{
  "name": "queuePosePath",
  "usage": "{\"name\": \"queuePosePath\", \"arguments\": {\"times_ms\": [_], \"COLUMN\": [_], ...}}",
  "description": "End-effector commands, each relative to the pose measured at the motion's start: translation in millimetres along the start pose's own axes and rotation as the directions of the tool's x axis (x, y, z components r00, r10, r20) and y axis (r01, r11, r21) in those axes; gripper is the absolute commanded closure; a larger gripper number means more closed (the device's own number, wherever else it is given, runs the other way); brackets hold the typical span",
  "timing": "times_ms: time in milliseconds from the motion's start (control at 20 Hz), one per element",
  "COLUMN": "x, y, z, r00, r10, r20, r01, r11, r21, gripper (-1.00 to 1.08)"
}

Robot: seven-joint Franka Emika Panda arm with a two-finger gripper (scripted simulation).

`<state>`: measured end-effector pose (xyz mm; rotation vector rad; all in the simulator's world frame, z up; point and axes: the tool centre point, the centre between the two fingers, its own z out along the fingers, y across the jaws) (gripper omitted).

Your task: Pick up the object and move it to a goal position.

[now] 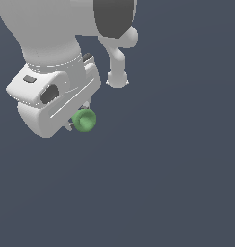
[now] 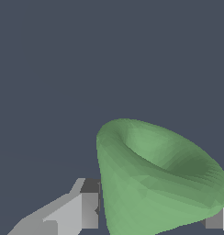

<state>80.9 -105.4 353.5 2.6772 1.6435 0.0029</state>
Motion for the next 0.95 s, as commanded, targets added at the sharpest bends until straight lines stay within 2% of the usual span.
{"name": "queuePosePath", "arguments": {"times_ms": [0,400,900], "x": [-1,-2,-2], "y": [3,9,12], "z": [-17,-48,-58], "r00": [1.0,1.0,1.0], "r10": [0.0,0.001,0.001], "r20": [0.0,0.001,0.001], "r01": [0.0,-0.001,-0.001], "r11": [1.0,1.0,1.0], "r21": [0.002,0.001,0.001], "gripper": [1.08,1.08,1.08]}}
